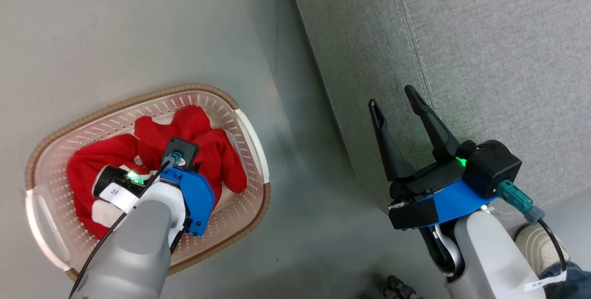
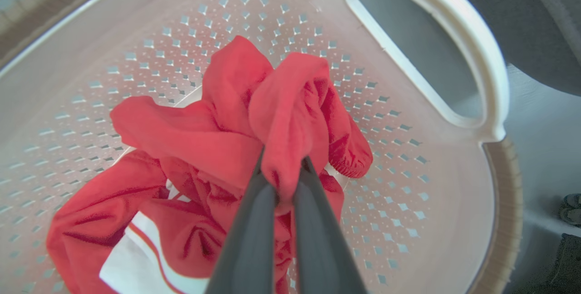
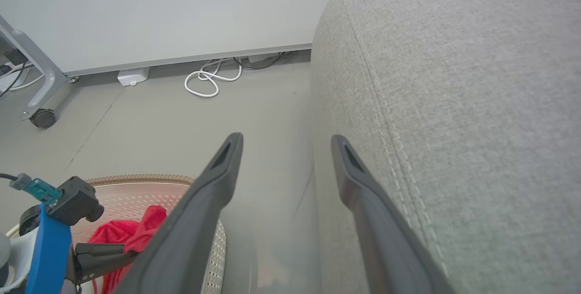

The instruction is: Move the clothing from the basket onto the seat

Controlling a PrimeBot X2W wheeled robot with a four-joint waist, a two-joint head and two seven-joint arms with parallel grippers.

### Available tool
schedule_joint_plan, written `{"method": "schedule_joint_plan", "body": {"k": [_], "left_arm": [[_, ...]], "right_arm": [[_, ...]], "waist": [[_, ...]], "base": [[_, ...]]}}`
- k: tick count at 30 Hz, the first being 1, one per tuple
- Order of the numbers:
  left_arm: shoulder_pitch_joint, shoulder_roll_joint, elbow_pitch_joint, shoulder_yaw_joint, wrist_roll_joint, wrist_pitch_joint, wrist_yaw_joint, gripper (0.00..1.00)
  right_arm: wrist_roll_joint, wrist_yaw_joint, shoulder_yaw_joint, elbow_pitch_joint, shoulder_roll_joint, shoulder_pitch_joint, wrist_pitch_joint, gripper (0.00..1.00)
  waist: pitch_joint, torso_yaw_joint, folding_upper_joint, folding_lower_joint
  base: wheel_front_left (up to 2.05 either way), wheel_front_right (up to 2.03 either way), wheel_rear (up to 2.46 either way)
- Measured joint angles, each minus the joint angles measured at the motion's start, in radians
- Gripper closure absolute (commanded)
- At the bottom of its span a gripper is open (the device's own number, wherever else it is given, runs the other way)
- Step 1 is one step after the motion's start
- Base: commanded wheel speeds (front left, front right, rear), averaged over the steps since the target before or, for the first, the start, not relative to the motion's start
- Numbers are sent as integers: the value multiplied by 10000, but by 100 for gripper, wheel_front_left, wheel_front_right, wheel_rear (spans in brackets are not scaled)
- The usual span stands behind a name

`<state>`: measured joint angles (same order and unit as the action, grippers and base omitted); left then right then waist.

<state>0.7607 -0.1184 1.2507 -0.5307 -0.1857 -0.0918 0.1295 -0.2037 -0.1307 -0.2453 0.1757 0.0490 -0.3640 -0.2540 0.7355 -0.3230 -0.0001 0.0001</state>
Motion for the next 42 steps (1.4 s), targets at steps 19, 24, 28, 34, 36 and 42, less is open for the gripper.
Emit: {"method": "schedule_joint_plan", "body": {"k": [19,24,28,34,36,42], "left_arm": [[-1462,591,-1498,-1047,-2261,-1494,0,100],[-1914,571,-2383,-1415,-2748,-1668,0,100],[-2242,458,-3166,-1676,-3026,-1687,0,100],[-2319,320,-4086,-1918,-3285,-1699,0,100],[-2306,320,-4247,-1990,-3354,-1699,0,100],[-1729,408,-4621,-2341,-3584,-1674,0,100]], "right_arm": [[245,0,63,1064,0,420,136,0],[343,0,190,1220,-2,792,318,0],[447,0,362,1244,-4,1149,514,0],[520,2,535,1168,-2,1616,786,0],[518,0,508,1139,-4,1771,871,0],[516,2,502,978,-4,2064,1095,0]], "waist": [[-3264,1668,1,-3],[-4326,2274,1,-4],[-5083,2714,1,-3],[-6028,3278,1,-3],[-6289,3416,1,-3],[-6834,3808,1,-3]], "base": [[0,0,0],[0,0,0],[0,0,0],[0,0,0],[0,0,0],[0,0,0]]}}
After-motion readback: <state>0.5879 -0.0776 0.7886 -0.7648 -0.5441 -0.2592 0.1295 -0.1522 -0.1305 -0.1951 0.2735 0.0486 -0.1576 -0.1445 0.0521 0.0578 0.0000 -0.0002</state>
